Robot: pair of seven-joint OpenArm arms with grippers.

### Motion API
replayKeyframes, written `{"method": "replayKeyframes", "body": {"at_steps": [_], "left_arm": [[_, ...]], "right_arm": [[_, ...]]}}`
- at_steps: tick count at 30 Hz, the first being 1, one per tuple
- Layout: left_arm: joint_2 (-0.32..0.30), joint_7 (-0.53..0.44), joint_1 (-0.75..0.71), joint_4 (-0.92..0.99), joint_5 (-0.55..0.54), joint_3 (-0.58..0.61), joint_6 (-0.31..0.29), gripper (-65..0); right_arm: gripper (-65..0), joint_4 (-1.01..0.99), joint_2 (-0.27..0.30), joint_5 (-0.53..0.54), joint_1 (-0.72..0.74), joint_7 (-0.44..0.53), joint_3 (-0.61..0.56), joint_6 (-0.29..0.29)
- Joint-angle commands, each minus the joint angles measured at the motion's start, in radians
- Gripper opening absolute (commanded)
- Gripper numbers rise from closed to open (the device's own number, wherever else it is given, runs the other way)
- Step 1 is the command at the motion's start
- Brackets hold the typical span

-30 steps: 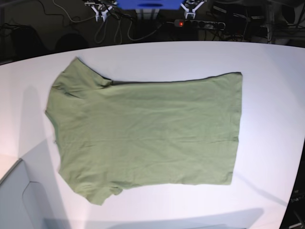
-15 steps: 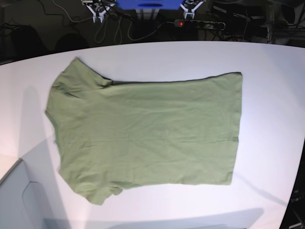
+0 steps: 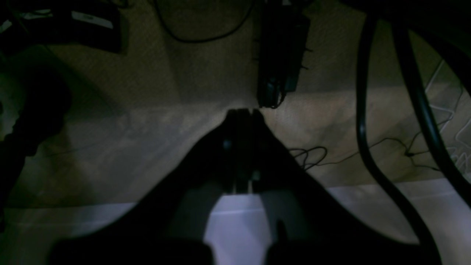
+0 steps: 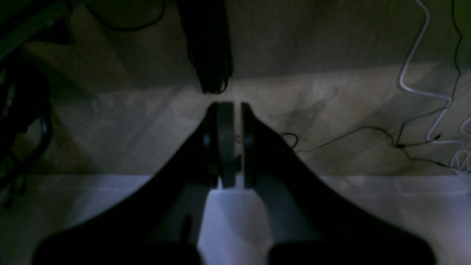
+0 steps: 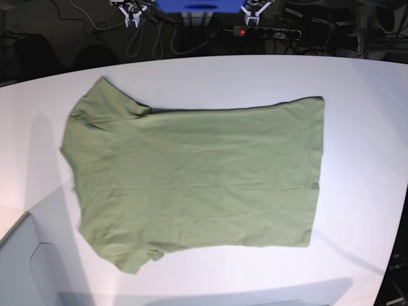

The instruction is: Fold the T-shirt properly

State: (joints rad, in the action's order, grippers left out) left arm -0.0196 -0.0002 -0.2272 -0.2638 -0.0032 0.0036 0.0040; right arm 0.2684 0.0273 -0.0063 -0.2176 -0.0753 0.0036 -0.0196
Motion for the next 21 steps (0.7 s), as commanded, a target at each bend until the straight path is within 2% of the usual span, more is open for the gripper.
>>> {"method": "replayKeyframes", "body": {"at_steps": [1,4,7,19,21], "left_arm": [[-0.004,-0.001,-0.013,-0.002,-0.002,0.000,0.000,-64.9],[-0.006,-0.001,-0.031,-0.005,-0.002,-0.004,0.000,-64.9],[-0.009,-0.002,-0.097,-0.088,-0.002,-0.009,-0.002,-64.9],[-0.073,0.002,-0.536,-0.742,-0.005,-0.009,-0.002,-64.9],[-0.079,0.004,-0.605,-0.852,-0.005,-0.011,-0.002,-64.9]], "right_arm": [[-64.9,0.001,0.001,-0.002,-0.007,-0.001,-0.001,0.016],[-64.9,0.001,0.001,-0.002,-0.018,0.004,-0.001,0.016],[-64.9,0.076,0.020,-0.002,-0.079,0.021,-0.001,0.017],[-64.9,0.662,0.082,-0.002,-0.483,0.024,-0.001,0.020],[-64.9,0.771,0.107,-0.002,-0.550,0.024,-0.001,0.020]]}}
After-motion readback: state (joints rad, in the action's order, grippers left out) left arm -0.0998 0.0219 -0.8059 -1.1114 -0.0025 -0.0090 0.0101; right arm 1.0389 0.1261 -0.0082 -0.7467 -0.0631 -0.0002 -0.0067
